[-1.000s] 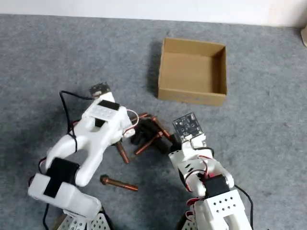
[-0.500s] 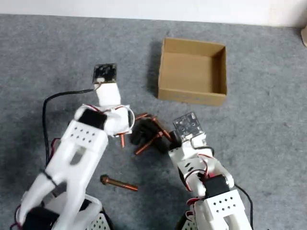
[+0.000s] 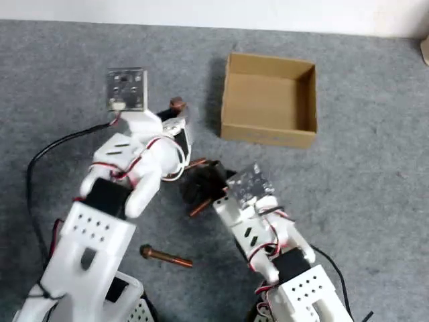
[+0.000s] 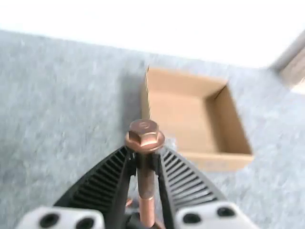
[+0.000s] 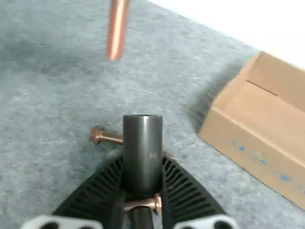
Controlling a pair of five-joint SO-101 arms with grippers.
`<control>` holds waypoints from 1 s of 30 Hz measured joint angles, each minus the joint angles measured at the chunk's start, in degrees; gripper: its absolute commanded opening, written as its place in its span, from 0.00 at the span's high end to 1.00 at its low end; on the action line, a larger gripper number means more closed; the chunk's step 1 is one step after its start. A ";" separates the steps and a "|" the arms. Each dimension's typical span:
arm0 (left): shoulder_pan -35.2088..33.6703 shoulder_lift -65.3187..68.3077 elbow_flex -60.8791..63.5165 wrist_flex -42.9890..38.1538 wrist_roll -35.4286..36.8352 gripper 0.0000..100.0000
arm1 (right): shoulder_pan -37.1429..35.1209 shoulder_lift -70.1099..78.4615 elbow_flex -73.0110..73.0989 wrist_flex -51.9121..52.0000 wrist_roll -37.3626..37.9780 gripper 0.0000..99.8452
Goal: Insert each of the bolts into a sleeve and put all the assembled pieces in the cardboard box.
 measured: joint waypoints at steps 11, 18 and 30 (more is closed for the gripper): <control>0.62 -11.87 13.36 -8.70 6.51 1.00 | 1.41 -0.18 5.89 -4.57 0.00 1.00; 2.64 -11.87 28.22 -29.71 6.51 1.00 | 3.43 -0.18 5.89 -4.57 -4.22 1.00; 6.24 -11.96 28.40 -33.14 7.21 1.00 | 2.99 -0.18 5.89 -4.57 -4.75 1.00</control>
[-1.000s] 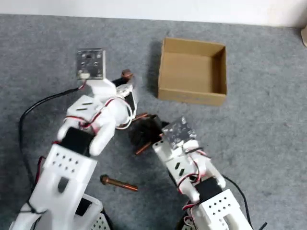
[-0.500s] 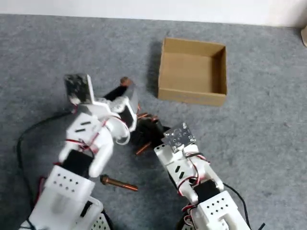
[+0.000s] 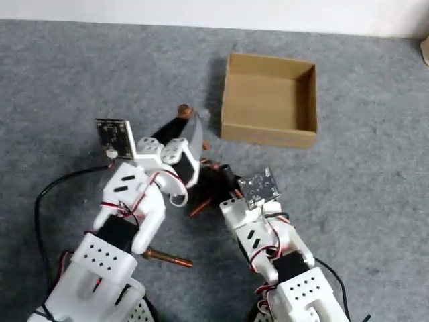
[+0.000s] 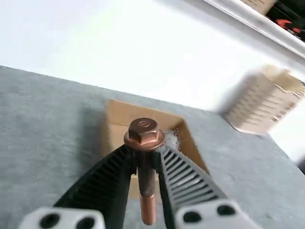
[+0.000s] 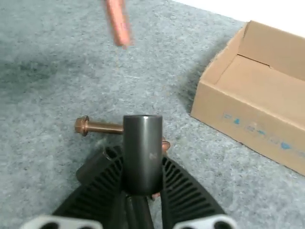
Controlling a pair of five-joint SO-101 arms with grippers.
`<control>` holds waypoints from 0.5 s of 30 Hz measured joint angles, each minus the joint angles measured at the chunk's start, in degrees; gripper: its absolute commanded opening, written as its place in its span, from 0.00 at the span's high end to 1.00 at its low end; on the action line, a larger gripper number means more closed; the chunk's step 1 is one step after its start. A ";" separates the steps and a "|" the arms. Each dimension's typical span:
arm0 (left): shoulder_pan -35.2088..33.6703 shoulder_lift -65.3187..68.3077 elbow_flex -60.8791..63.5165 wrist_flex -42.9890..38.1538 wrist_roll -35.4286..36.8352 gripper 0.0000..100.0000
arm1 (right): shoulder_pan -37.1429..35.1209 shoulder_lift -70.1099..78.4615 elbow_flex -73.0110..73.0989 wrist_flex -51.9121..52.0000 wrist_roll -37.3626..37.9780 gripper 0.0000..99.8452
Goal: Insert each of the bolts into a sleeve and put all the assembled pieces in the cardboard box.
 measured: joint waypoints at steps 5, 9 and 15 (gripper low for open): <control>3.60 0.00 0.00 1.14 3.87 1.00 | -0.26 0.00 0.00 0.00 0.00 1.00; 4.04 0.00 0.00 4.40 4.22 1.00 | -0.26 0.00 0.00 0.00 0.00 1.00; 3.96 0.00 0.00 7.03 4.31 1.00 | -0.26 0.00 0.09 0.00 0.00 1.00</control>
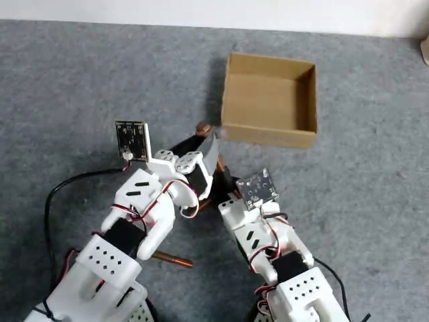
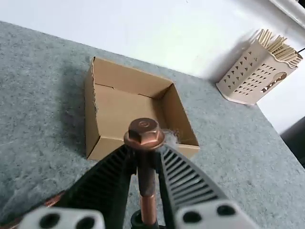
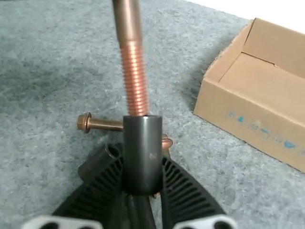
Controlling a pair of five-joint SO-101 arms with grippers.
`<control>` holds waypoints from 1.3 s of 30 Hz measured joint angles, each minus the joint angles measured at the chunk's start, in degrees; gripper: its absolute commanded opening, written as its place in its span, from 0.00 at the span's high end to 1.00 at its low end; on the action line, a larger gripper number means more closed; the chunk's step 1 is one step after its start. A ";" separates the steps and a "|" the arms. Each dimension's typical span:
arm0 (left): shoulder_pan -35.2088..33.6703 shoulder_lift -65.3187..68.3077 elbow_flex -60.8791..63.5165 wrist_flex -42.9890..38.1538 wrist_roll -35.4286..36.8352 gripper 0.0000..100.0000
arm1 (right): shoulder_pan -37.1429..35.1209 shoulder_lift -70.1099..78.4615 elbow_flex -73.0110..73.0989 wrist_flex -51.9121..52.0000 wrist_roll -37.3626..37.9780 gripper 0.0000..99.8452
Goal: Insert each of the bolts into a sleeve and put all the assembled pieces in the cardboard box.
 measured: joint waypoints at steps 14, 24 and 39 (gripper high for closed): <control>-0.09 -0.18 1.05 -0.09 0.44 1.00 | 0.00 -1.32 0.00 0.09 0.00 1.00; 0.26 1.49 1.58 0.00 0.70 1.00 | 0.18 -22.95 1.14 5.45 0.00 1.00; 0.18 5.45 1.58 0.35 0.70 1.00 | 0.26 -24.18 1.14 6.68 0.00 1.00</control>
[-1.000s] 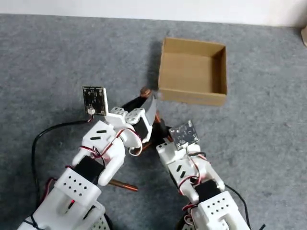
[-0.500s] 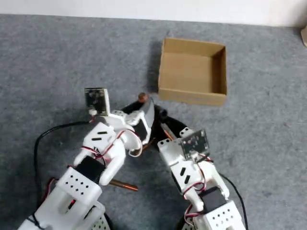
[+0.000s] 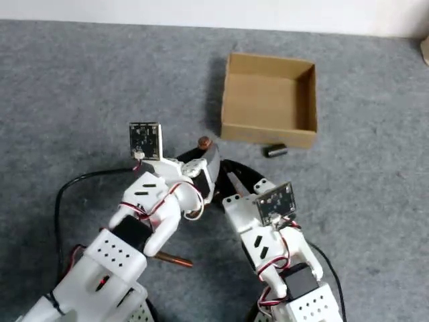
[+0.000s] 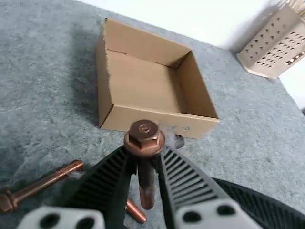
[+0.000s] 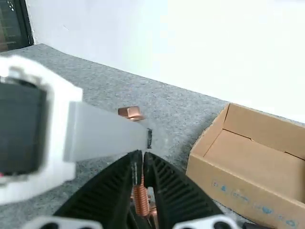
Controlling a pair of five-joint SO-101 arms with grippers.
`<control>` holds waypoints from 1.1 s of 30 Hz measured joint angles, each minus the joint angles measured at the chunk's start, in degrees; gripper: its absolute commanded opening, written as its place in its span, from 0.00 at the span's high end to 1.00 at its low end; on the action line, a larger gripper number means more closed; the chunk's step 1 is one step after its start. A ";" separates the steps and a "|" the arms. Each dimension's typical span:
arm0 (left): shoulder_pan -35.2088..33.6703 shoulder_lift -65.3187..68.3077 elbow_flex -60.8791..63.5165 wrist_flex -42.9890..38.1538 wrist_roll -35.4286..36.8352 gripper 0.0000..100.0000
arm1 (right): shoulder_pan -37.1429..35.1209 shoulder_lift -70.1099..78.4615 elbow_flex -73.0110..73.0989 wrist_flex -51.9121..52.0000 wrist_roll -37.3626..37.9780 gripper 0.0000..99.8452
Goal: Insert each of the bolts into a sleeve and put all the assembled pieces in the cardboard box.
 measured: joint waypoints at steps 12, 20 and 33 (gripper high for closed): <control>-11.25 7.38 -5.63 0.00 -0.18 1.00 | 3.78 9.14 -5.36 15.21 1.67 1.00; -20.40 25.85 -16.44 0.00 5.19 1.00 | 9.05 43.16 -25.76 15.91 9.58 0.99; -23.12 29.98 -19.16 0.00 5.89 1.00 | 23.47 92.66 -74.99 43.16 33.41 0.86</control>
